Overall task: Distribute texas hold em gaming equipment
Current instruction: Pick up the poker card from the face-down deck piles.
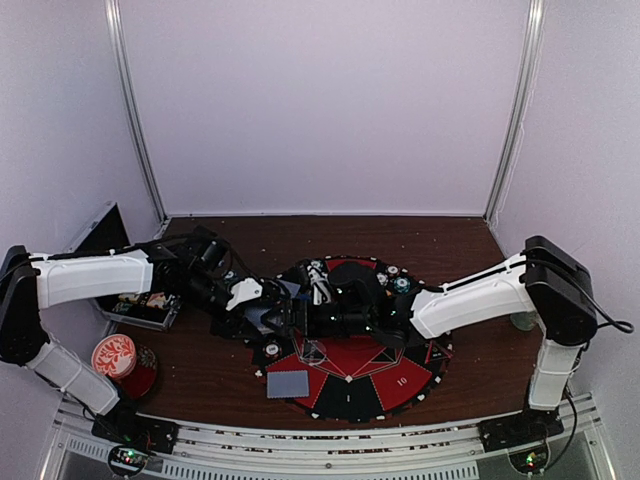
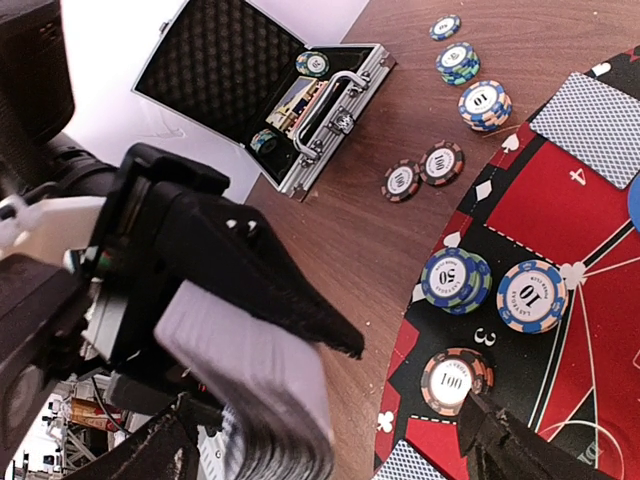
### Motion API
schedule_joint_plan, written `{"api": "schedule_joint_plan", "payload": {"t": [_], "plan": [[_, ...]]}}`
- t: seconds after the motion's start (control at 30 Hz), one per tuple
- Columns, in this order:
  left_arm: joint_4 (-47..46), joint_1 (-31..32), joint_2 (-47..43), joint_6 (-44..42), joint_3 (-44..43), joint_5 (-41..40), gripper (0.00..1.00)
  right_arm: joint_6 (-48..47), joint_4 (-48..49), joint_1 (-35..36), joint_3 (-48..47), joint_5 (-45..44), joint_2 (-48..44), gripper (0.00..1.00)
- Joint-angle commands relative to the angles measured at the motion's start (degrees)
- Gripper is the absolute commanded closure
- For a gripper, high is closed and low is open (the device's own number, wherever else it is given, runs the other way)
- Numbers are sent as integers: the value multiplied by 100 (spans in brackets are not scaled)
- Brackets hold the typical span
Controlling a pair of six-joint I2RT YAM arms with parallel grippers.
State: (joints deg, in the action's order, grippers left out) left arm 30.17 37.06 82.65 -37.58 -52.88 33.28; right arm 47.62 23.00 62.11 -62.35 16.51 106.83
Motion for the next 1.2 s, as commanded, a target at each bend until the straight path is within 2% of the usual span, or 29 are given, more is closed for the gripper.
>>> {"api": "schedule_joint_plan", "payload": {"t": [0.0,0.3,0.47,0.9,1.0,1.17], "plan": [[-2,71,-39,-125,37,178,61,144,173,-112,-169,-67,163,10],[-2,106,53,-135,34,125,61,231,214,-164,-487,256,581,9],[0,110,58,-140,45,117,61,257,8,-219,-550,130,681,11],[-2,119,101,-135,33,83,61,247,-237,-521,205,-367,77,34],[-3,121,121,-135,26,67,61,182,-100,-521,251,-225,7,40],[0,129,169,-125,23,28,61,246,461,-501,259,520,-25,54]]}}
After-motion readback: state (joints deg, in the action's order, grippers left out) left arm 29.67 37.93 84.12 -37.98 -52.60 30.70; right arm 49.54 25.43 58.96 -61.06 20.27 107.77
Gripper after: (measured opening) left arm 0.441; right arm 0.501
